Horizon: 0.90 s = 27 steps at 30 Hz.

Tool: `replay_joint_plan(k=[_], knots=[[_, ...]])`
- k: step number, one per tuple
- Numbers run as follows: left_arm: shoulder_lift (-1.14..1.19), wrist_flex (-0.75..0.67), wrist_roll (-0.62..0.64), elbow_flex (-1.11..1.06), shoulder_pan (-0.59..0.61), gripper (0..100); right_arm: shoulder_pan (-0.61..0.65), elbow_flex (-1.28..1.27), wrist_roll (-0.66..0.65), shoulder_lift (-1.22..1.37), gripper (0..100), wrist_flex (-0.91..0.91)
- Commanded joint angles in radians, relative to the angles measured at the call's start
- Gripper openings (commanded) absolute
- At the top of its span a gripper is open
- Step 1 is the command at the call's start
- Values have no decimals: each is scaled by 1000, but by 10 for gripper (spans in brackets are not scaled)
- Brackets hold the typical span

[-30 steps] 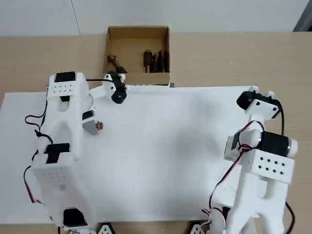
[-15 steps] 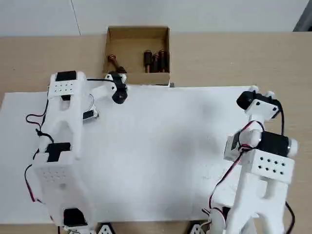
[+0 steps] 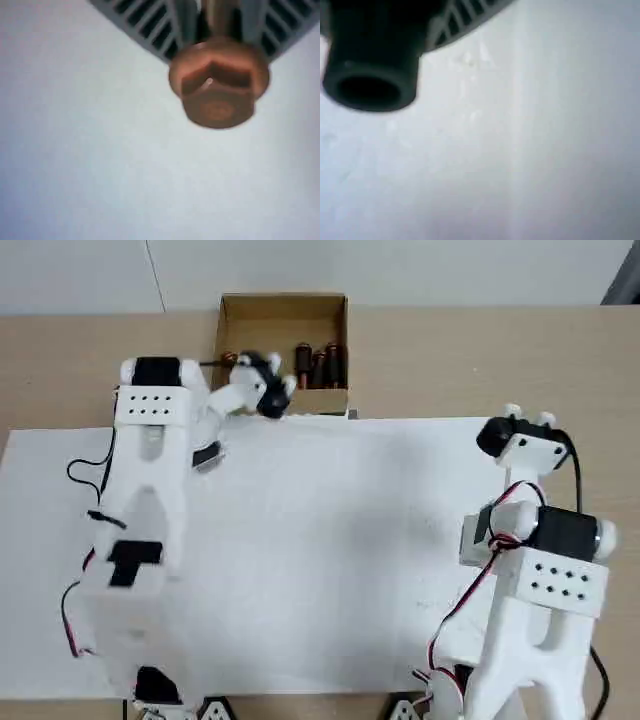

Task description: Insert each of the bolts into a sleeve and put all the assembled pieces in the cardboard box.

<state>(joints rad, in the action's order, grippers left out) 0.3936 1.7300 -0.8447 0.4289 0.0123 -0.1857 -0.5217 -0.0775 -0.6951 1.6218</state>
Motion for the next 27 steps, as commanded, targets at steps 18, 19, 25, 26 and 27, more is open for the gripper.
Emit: replay_joint_plan(k=[18,19,25,26,27], knots=[[-413,-20,637,45,-201,5,44,167,-38,-315,4,36],[-431,-20,674,45,-213,5,42,157,-57,-346,4,36],[-540,-20,864,31,-311,5,42,68,-74,-464,4,18],[-563,-20,887,13,-322,5,42,44,-72,-481,4,-5],[-585,-20,907,-12,-334,5,42,34,-72,-487,4,-19]])
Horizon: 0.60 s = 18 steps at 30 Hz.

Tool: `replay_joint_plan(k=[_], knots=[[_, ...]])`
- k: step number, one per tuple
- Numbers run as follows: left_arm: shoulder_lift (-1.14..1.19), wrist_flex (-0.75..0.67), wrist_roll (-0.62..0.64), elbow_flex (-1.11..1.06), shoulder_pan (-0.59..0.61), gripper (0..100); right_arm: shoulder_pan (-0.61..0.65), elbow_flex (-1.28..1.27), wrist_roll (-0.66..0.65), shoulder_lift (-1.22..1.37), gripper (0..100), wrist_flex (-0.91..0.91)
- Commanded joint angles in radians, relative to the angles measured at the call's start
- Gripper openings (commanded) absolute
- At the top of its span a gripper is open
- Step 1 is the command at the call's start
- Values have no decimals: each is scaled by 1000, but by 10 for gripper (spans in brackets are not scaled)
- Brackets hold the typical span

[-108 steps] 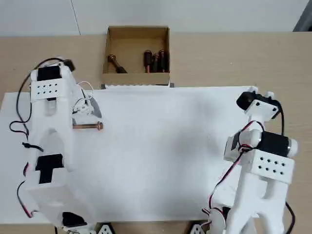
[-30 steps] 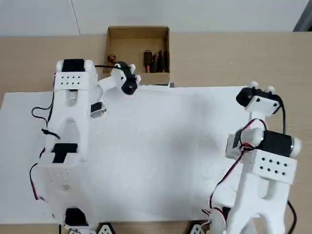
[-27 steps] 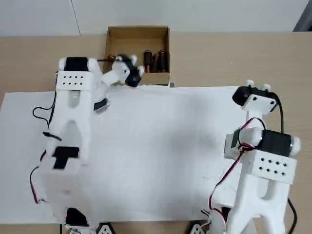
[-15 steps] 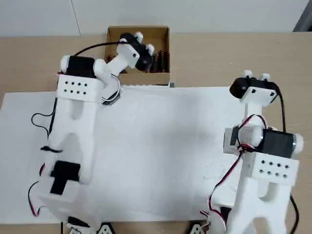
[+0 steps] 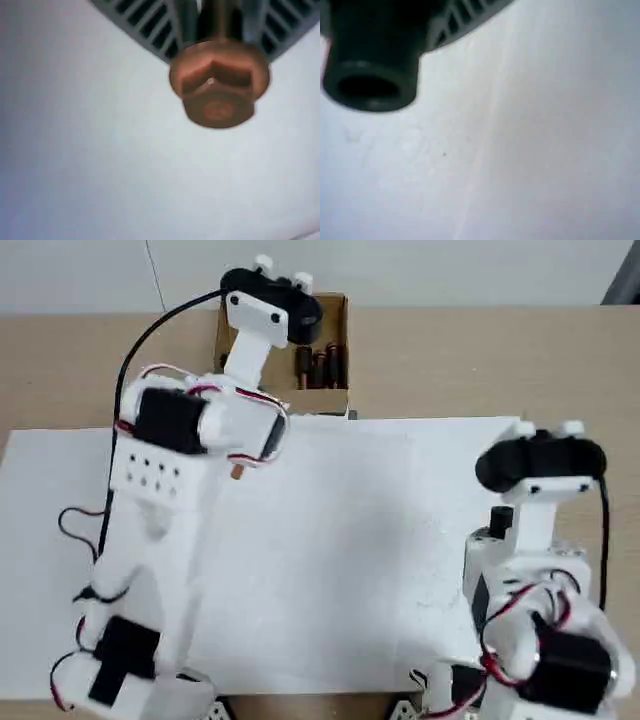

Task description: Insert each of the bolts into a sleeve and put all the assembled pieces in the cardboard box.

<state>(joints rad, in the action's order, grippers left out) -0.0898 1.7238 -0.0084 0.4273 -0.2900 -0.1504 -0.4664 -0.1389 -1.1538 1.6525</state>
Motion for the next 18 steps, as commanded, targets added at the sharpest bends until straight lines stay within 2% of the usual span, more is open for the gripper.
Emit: replay_joint_plan(k=[1,6,9,18], knots=[[-127,-14,87,-39,-44,5,7,-35,-9,-36,4,-67],[-279,-43,150,-186,-83,5,7,-100,-6,-67,4,-140],[-361,-101,183,-286,-77,5,12,-147,58,-79,4,-189],[-609,-269,245,-621,-75,5,280,-328,209,-177,4,-340]])
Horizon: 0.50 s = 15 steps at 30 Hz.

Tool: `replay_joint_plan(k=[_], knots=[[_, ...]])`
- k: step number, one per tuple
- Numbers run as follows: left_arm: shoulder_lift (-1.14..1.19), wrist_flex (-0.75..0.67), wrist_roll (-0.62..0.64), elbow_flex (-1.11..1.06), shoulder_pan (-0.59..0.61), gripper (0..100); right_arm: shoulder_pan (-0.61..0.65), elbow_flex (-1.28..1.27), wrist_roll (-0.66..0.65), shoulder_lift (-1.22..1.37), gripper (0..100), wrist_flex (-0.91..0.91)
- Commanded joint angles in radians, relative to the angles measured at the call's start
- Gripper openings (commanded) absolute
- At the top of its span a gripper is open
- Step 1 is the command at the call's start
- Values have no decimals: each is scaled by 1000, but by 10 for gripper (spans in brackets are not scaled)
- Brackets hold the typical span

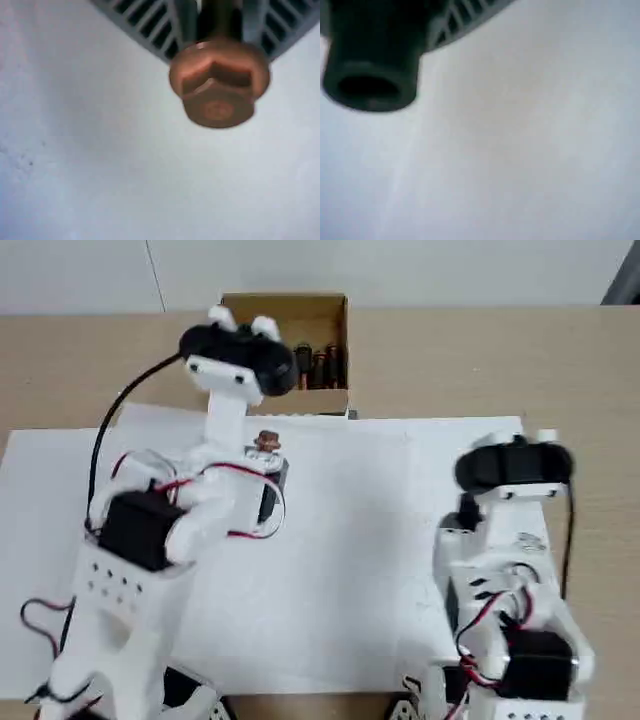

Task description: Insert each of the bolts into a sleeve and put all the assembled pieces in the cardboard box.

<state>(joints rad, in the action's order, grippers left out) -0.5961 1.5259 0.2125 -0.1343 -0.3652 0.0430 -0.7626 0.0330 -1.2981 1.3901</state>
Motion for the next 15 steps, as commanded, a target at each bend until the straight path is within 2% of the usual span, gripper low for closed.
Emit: replay_joint_plan(k=[1,8,15], knots=[[-137,-89,37,-87,0,5,117,-60,43,-48,4,-108],[-368,-196,124,-341,0,5,311,-221,46,-163,4,-297],[-638,-272,144,-601,0,5,426,-316,40,-262,4,-389]])
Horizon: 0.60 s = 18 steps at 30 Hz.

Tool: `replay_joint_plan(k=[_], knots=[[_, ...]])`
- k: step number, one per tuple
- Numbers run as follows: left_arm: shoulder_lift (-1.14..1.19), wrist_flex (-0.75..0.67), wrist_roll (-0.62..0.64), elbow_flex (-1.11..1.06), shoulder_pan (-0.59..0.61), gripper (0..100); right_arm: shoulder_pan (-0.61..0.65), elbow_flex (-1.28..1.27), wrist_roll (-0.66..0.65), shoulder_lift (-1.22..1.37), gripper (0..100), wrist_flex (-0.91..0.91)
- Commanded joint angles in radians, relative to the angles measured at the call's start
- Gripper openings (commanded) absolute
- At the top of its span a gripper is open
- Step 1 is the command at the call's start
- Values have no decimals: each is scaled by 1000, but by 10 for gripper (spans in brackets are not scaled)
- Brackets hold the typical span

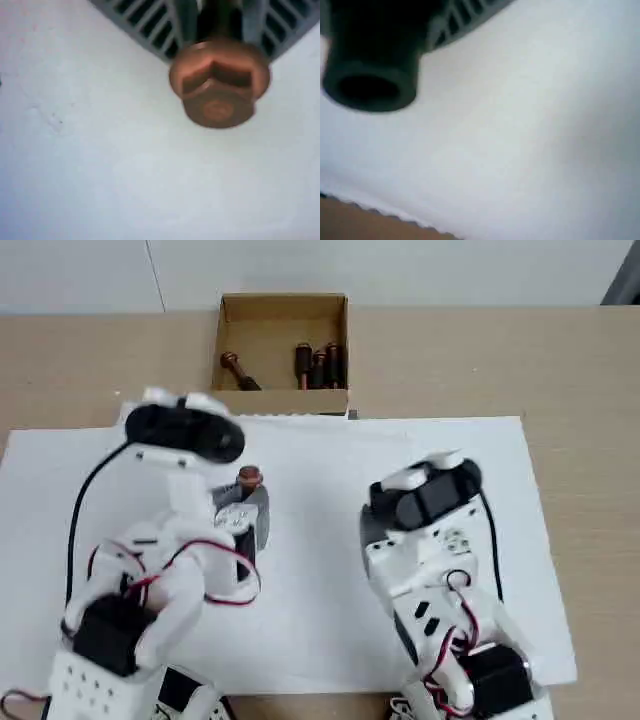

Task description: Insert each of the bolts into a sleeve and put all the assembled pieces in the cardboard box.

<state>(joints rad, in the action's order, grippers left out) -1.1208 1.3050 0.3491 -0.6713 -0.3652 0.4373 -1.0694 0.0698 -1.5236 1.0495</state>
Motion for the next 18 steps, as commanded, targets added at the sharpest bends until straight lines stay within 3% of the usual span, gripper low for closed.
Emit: replay_joint_plan(k=[1,13,18], knots=[[-157,-63,5,-96,0,5,42,-23,3,-48,4,-58],[-597,-222,8,-410,6,5,208,-152,2,-88,4,-200],[-704,-311,9,-509,81,5,291,-216,2,-88,4,-274]])
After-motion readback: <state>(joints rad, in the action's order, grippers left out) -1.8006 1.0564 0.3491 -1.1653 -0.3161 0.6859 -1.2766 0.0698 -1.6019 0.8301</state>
